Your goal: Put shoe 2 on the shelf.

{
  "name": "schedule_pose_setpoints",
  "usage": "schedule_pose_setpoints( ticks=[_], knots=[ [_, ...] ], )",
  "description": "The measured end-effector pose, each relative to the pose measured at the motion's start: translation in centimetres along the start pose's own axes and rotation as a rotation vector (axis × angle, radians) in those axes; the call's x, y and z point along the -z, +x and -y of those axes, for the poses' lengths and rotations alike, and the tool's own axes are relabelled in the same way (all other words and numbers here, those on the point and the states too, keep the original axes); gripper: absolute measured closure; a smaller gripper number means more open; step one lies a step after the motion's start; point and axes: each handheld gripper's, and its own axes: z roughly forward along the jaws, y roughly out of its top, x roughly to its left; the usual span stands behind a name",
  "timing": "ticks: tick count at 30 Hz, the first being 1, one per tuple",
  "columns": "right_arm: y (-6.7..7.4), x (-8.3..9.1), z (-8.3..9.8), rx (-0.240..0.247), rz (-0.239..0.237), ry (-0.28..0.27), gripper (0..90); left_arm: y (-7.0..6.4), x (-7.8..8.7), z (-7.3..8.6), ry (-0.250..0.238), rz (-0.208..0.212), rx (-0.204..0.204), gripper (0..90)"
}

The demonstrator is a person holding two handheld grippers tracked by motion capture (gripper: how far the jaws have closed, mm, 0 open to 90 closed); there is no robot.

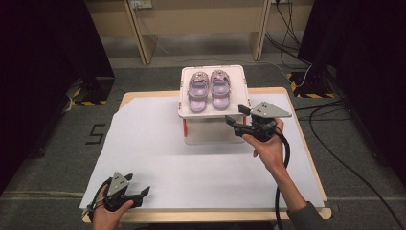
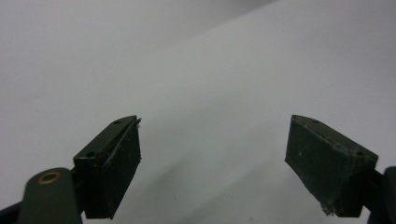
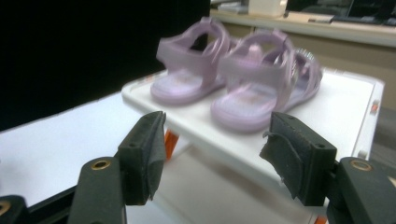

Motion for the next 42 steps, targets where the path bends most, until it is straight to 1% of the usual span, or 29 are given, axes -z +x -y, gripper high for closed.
schedule_pose_setpoints(
  ticks=[3, 4, 5, 6, 7, 8, 9, 11, 12, 15, 17, 21, 25, 26, 28, 31, 34, 35, 37, 38, 39, 42],
  knots=[
    [0.1, 0.1, 0.5, 0.007, 0.001, 0.013, 37.4, 0.0, 0.0, 0.0, -0.001, 0.000, 0.000, 17.4],
    [0.3, 0.2, 1.0, 0.010, -0.007, 0.024, 37.3, 0.1, 0.1, 0.0, 0.000, -0.002, 0.001, 17.4],
    [0.4, 0.3, 1.2, 0.009, -0.013, 0.025, 37.2, 0.1, 0.1, 0.0, 0.000, -0.004, 0.005, 17.4],
    [0.4, 0.3, 1.2, 0.009, -0.013, 0.025, 37.2, 0.1, 0.1, 0.0, 0.000, -0.004, 0.005, 17.4],
    [0.5, 0.5, 1.7, 0.016, -0.016, 0.038, 37.2, 0.2, 0.1, 0.1, -0.001, -0.005, 0.008, 17.4],
    [0.5, 0.6, 1.9, 0.013, -0.018, 0.036, 37.2, 0.2, 0.1, 0.1, -0.001, -0.004, 0.009, 17.4],
    [0.6, 0.7, 2.2, 0.010, -0.017, 0.048, 37.2, 0.2, 0.1, 0.1, 0.000, -0.005, 0.008, 17.4],
    [0.6, 0.8, 2.6, 0.009, -0.021, 0.040, 37.1, 0.1, 0.1, 0.0, -0.005, -0.005, 0.010, 17.4],
    [0.6, 0.9, 2.7, 0.007, -0.025, 0.050, 37.1, 0.1, 0.1, 0.0, -0.005, -0.005, 0.010, 17.4],
    [0.8, 1.1, 3.1, 0.004, -0.032, 0.049, 36.9, 0.0, -0.1, -0.2, -0.001, -0.002, 0.003, 17.4],
    [1.0, 1.2, 3.3, -0.002, -0.045, 0.046, 36.6, 0.1, -0.2, -0.1, 0.003, 0.000, 0.003, 17.4],
    [1.5, 1.5, 3.8, 0.002, -0.057, 0.050, 34.2, 0.1, -0.2, -0.1, 0.001, -0.001, 0.004, 17.4],
    [1.9, 1.6, 4.3, 0.015, -0.057, 0.073, 33.4, 0.0, 0.0, -0.1, 0.002, -0.003, -0.002, 17.4],
    [2.0, 1.5, 4.4, 0.015, -0.061, 0.068, 33.3, 0.0, 0.0, -0.1, 0.001, -0.004, -0.001, 17.4],
    [2.2, 1.6, 4.7, 0.014, -0.054, 0.081, 33.2, 0.0, 0.1, -0.1, -0.002, -0.003, -0.002, 17.4],
    [2.5, 1.6, 5.1, 0.027, -0.058, 0.069, 33.1, -0.1, 0.1, 0.1, 0.000, -0.002, -0.006, 17.4],
    [3.0, 1.8, 5.5, 0.031, -0.057, 0.077, 33.0, -0.1, 0.1, 0.1, -0.006, 0.002, -0.003, 17.4],
    [3.1, 1.9, 5.7, 0.034, -0.056, 0.081, 32.9, -0.1, 0.2, 0.0, -0.005, -0.005, -0.008, 17.4],
    [3.2, 1.9, 5.9, 0.031, -0.061, 0.075, 32.9, -0.1, 0.2, 0.0, -0.005, -0.004, -0.007, 17.4],
    [3.4, 1.9, 6.4, 0.031, -0.064, 0.081, 32.8, -0.1, 0.1, 0.0, -0.004, 0.006, -0.011, 17.4],
    [3.5, 2.0, 6.7, 0.026, -0.065, 0.088, 32.7, -0.1, 0.1, 0.0, -0.002, 0.006, -0.011, 17.4],
    [3.5, 2.0, 7.8, 0.033, -0.067, 0.101, 32.3, -0.1, 0.1, 0.1, -0.001, 0.005, -0.009, 17.4]
  ],
)
